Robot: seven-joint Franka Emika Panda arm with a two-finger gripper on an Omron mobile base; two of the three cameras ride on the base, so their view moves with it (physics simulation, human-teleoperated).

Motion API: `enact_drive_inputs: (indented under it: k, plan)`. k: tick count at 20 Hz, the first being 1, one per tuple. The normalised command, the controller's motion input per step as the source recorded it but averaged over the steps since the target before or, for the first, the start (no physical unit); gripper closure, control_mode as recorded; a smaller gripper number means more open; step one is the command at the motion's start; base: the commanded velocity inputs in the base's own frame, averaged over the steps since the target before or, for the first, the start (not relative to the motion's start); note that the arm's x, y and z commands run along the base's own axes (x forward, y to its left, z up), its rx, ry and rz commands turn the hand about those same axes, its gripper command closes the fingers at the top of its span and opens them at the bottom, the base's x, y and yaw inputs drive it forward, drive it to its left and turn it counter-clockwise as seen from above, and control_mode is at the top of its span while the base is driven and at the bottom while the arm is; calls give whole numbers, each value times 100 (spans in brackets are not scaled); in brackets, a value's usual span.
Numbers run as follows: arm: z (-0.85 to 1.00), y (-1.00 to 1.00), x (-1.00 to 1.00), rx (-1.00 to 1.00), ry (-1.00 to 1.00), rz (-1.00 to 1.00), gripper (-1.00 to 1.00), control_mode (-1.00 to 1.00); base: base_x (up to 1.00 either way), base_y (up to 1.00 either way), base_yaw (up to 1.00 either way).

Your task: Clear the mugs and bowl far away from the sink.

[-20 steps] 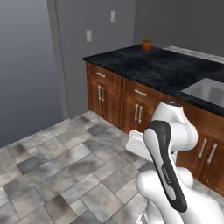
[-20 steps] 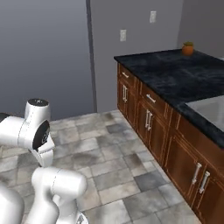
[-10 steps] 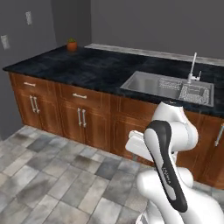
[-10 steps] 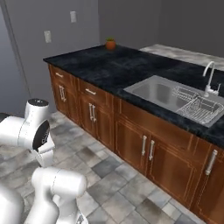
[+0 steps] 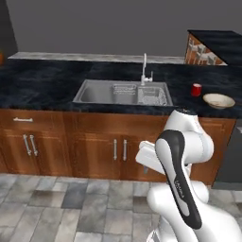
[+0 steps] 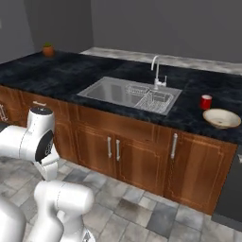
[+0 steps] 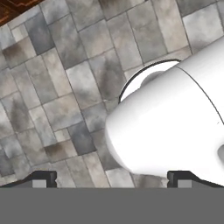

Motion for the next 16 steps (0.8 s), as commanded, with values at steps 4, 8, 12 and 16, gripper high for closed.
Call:
enact_drive_inputs:
  k: [4,8,12,16]
  plan:
    - [0,0,0,0,0,0,-100,100,0,-17,-47]
    - [0,0,0,0,0,0,-100,100,0,-24,-28]
    - [0,0,0,0,0,0,-100,100,7,-26,-11]
    - [0,0,0,0,0,0,-100,100,10,-31,-1]
